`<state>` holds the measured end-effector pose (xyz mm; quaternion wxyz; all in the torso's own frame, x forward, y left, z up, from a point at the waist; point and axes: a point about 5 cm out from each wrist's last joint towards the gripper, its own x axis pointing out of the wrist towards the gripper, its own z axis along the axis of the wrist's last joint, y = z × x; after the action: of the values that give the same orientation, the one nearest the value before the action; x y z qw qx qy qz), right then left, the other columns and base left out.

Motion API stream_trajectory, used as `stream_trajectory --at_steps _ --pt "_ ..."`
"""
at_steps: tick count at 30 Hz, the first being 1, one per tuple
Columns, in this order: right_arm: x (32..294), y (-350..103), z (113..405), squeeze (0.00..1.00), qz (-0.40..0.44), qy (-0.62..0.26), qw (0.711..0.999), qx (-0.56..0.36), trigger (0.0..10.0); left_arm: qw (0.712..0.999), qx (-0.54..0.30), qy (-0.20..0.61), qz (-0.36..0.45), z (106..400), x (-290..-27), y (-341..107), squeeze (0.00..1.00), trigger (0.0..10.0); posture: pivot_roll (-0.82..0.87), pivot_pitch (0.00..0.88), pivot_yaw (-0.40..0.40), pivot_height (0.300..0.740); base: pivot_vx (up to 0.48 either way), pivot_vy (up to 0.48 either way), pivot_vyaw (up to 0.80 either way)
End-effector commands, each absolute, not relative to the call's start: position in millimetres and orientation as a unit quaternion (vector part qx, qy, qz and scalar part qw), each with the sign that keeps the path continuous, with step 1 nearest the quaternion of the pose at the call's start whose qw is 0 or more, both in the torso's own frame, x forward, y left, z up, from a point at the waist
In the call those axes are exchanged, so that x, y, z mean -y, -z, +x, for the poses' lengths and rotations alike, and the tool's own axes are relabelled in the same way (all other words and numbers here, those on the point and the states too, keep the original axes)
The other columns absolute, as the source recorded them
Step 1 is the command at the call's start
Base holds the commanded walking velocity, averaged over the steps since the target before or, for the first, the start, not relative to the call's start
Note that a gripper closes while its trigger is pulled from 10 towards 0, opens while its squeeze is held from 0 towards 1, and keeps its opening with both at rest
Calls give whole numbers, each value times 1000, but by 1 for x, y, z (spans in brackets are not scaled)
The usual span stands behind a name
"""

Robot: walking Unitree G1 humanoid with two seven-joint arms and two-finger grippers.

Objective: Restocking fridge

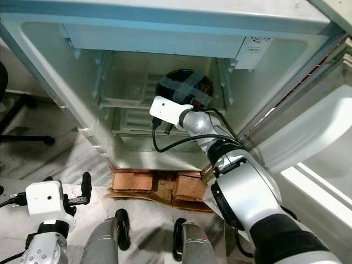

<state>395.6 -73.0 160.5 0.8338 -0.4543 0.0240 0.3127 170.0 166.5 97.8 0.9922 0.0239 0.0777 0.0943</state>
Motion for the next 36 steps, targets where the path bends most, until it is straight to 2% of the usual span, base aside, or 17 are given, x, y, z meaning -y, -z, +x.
stream_trajectory --at_steps 1,7,8,10,11,12,13,14,15,21,36 --pt "69 -166 397 0 -445 -307 842 -13 10000 991 -89 -97 28 167 -167 -96 0 10000 153 333 -89 740 0 0 0" --pt "58 -174 397 0 -476 -299 827 26 10000 991 -89 -100 28 166 -167 -96 0 10000 158 335 -94 740 0 0 0" --pt "54 -177 397 306 -488 -298 819 44 10000 990 -90 -102 27 166 -166 -96 0 10000 159 335 -97 740 0 0 0" --pt "52 -178 396 314 -495 -298 814 52 10000 990 -90 -102 27 166 -166 -96 0 10000 158 337 -100 740 0 0 0" --pt "50 -179 396 396 -507 -298 807 64 10000 990 -90 -103 27 166 -166 -96 0 10000 158 337 -101 740 0 0 0" --pt "48 -183 396 780 -520 -289 799 87 10000 990 -91 -105 26 166 -166 -96 0 10000 157 339 -105 740 0 0 0" --pt "48 -183 396 780 -520 -289 799 87 10000 990 -91 -105 26 166 -166 -96 0 10000 157 339 -105 740 0 0 0" --pt "47 -185 396 839 -524 -284 797 96 10000 990 -92 -105 25 166 -165 -96 0 10000 157 339 -105 740 0 0 0" --pt "46 -187 396 1000 -532 -281 791 106 10000 990 -92 -106 25 166 -165 -95 0 10000 157 339 -105 740 0 0 0" --pt "49 -187 396 1000 -566 -263 769 140 10000 989 -95 -109 24 166 -165 -94 0 10000 156 340 -110 740 0 0 0" --pt "70 -171 394 1000 -572 -264 768 118 10000 989 -94 -108 26 170 -167 -92 0 10000 150 323 -102 740 0 0 0"
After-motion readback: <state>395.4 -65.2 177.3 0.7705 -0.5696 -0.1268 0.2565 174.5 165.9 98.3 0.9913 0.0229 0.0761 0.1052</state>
